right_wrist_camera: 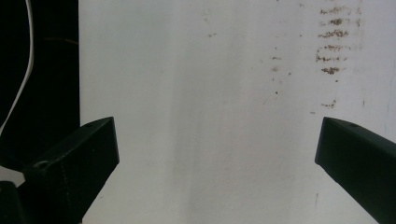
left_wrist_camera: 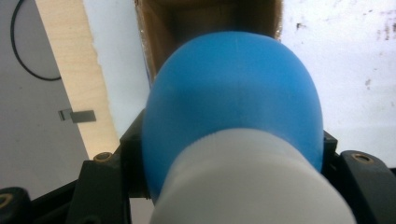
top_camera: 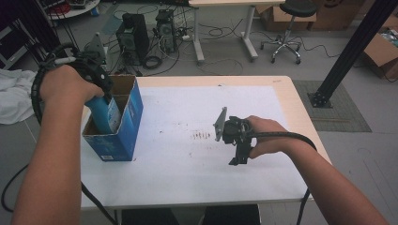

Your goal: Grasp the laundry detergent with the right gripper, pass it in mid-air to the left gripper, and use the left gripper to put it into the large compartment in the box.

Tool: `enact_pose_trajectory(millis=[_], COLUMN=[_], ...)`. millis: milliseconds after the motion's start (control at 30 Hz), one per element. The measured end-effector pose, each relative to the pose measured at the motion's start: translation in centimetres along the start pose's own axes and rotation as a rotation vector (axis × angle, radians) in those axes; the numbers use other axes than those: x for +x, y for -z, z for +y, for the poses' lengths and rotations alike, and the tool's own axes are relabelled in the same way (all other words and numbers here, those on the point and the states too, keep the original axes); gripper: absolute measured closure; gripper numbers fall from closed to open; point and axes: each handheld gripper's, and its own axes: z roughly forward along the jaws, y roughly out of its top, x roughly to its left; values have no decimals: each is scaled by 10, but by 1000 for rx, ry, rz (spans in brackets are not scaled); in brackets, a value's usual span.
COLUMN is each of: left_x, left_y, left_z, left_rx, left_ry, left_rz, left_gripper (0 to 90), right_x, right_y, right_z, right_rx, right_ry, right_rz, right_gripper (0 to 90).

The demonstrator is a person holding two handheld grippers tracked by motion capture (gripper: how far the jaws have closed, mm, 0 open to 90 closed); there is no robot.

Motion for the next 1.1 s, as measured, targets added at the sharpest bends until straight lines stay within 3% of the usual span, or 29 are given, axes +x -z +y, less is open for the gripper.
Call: enact_pose_trajectory(millis=[633, 1100], left_x=[1, -1], left_y=[-69, -96], left_z=[7, 9], left_rx=[41, 63], left_ry=[0, -1], left_rz=[8, 10], left_gripper=[385, 385], right_x=[0, 0], right_y=[-4, -7], right_z=[0, -4], right_rx=[0, -5], right_ry=[-2, -7], right_rz=[5, 10], right_gripper=[0, 0])
